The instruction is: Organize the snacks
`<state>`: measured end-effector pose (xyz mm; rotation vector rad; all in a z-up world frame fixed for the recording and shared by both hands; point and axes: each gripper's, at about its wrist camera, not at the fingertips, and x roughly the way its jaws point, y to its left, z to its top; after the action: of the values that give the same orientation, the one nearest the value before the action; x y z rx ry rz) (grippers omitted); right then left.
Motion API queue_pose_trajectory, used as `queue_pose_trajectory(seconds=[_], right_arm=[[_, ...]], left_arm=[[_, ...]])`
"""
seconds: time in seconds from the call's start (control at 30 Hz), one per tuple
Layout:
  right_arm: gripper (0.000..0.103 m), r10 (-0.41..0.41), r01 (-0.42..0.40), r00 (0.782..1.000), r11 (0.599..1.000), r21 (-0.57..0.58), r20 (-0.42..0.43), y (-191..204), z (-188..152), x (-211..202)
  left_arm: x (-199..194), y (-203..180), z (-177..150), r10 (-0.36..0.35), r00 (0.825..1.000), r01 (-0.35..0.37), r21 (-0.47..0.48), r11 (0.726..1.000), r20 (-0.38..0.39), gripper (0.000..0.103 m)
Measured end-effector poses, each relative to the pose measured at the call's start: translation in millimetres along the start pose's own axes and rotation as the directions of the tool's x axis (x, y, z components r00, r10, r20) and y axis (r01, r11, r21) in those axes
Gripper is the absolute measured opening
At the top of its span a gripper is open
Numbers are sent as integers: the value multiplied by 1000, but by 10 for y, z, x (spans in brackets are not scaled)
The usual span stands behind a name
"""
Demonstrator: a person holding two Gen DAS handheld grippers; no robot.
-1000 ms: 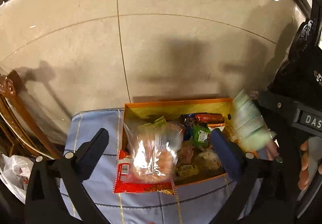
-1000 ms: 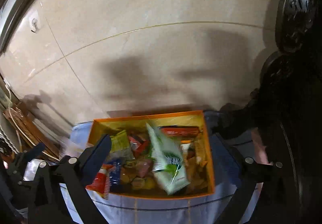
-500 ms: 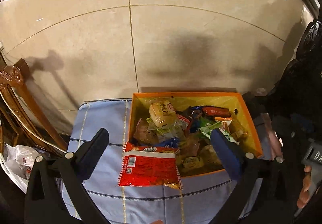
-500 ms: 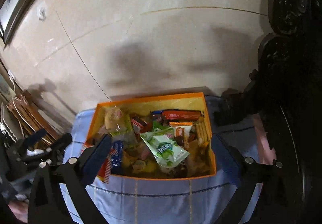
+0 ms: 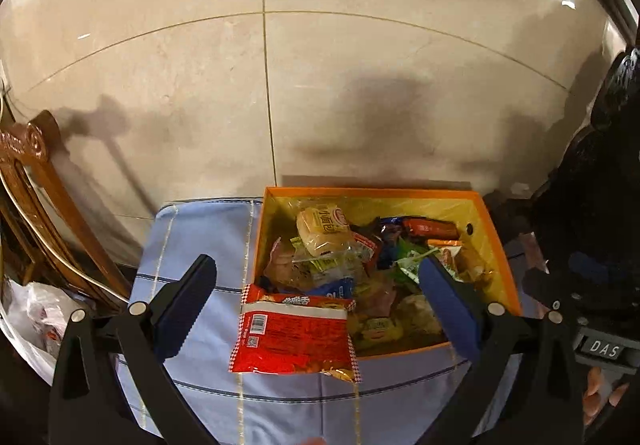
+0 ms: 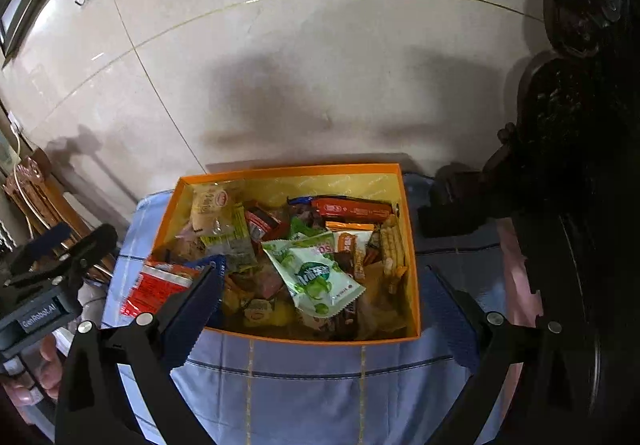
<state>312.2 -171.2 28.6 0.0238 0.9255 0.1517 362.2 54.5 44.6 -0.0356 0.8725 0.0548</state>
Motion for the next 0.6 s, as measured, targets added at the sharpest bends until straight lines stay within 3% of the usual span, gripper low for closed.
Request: queue_pose_trajectory(seconds=[0.17,0.27,0.4,0.5,0.6], right_arm=[[99,9,-9,1000,1000,18,-2,-38,-103,-70],[99,-30,30,998,1000,-9,59,-10,-362,-343],[99,4,-7,990,1000,23,138,-23,-855,-796],[99,16,-20,989,999,25,146,0,-1093,-974],[99,63,-69,992,996,62,106,-9,-1284,-1064]], left_arm=[[-43,-42,-96,29,999,-29,11,1000,-33,99],[-259,-26,-417,-9,1000,9,16,1000,-28,99],[-599,-13,-908,-7,1000,7,3,1000,5,99],[-782,-19,-1163,-29,1000,29,-14,999,4,99],[-851,-28,-1313,-81,995,80,-19,997,-50,99]])
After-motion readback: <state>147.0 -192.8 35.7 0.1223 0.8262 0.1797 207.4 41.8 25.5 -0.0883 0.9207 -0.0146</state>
